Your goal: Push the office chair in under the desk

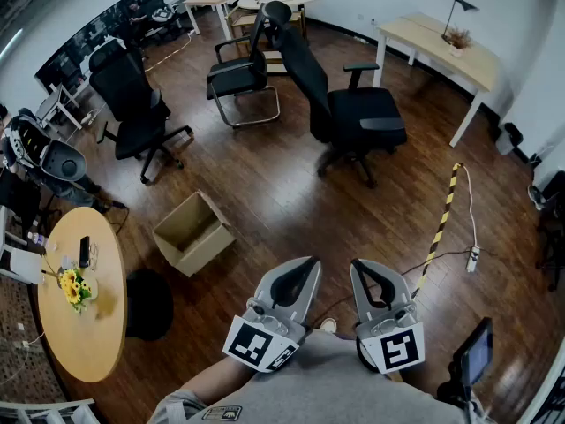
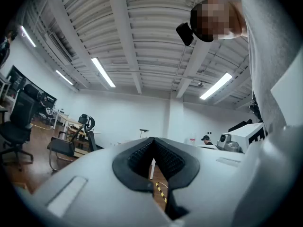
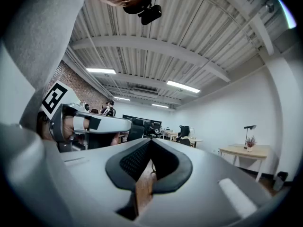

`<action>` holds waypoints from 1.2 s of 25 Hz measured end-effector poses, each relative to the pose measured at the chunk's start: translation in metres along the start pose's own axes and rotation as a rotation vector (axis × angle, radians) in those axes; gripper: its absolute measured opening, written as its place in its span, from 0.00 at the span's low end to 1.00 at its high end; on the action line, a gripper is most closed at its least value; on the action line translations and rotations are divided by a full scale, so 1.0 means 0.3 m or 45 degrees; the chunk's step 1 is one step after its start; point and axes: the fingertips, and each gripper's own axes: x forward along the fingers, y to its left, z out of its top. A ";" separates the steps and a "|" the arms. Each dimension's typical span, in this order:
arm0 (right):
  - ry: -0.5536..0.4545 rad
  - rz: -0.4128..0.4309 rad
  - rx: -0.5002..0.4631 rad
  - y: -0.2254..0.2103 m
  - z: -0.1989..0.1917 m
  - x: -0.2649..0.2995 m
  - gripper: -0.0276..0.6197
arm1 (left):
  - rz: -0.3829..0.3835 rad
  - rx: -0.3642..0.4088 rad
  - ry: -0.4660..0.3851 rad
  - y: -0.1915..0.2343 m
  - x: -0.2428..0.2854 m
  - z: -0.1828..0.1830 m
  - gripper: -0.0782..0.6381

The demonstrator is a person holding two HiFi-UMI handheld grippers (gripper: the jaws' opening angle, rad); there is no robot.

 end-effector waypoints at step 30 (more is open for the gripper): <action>0.086 -0.303 -0.015 -0.361 -0.086 1.027 0.05 | -0.217 -0.108 0.052 0.960 0.597 -0.023 0.12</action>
